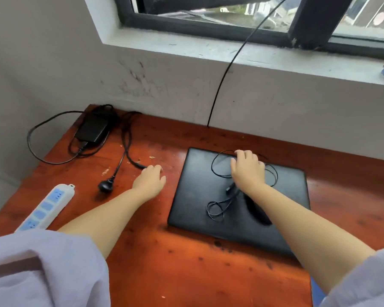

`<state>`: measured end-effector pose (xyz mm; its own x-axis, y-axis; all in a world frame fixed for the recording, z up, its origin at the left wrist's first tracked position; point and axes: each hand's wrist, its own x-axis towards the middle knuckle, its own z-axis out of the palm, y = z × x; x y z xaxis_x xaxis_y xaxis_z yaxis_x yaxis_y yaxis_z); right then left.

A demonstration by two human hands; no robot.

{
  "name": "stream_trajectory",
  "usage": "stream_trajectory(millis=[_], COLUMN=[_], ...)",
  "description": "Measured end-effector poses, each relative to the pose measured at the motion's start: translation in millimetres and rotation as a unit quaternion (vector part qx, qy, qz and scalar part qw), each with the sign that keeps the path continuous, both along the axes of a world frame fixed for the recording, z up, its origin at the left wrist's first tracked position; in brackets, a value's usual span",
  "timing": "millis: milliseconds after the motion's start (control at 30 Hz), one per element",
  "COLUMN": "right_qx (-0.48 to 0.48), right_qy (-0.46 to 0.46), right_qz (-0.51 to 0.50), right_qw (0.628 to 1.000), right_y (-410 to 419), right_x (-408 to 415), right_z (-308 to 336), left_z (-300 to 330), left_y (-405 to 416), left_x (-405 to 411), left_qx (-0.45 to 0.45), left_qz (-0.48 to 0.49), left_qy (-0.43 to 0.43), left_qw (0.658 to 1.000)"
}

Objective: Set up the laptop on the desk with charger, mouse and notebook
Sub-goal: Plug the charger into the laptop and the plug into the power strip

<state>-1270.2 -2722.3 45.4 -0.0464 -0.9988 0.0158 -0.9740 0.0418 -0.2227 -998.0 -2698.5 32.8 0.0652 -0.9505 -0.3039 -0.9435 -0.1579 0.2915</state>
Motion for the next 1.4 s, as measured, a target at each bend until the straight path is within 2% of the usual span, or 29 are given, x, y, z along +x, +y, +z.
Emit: stream_trajectory(millis=[100, 233, 400, 500, 633, 767, 900, 1100, 1300, 1400], right_qx=[-0.001, 0.016, 0.071, 0.097, 0.169, 0.16, 0.169, 0.159, 0.144, 0.123], right_qy=[0.005, -0.005, 0.021, 0.045, 0.023, 0.006, -0.003, 0.003, -0.013, -0.037], right_qz=[0.025, 0.053, 0.072, 0.068, 0.069, 0.088, 0.086, 0.081, 0.054, 0.028], right_qw=[1.0, 0.998, 0.995, 0.992, 0.983, 0.983, 0.982, 0.984, 0.988, 0.991], right_y=[-15.5, -43.3, -70.0, -88.9, -112.3, -117.9, -121.8, -122.8, -121.2, -123.2], right_x=[45.5, 93.2, 112.7, 108.3, 102.1, 96.4, 92.7, 90.2, 92.1, 86.2], right_z=[-6.6, -17.7, -34.5, -39.6, -43.0, -53.2, -54.6, -50.7, -39.8, -32.7], left_z=[-5.9, -24.0, -39.6, -43.5, -43.6, -42.8, -43.1, -35.3, -26.8, -24.2], left_y=[-14.7, -39.1, -62.2, -78.1, -92.2, -108.2, -126.3, -130.7, -135.8, -139.2], left_x=[37.2, 77.5, 87.1, 88.8, 77.6, 49.9, 44.7, 52.6, 26.1, 19.4], left_qx=[-0.023, -0.012, -0.048, -0.074, -0.092, -0.097, -0.1, -0.013, -0.062, -0.06], left_qz=[-0.088, -0.242, -0.315, -0.3, -0.272, -0.264, -0.282, -0.319, -0.316, -0.301], left_qy=[-0.05, -0.136, -0.136, -0.091, -0.011, 0.066, 0.093, 0.138, 0.085, 0.144], left_qw=[0.995, 0.961, 0.938, 0.947, 0.958, 0.957, 0.95, 0.938, 0.943, 0.941])
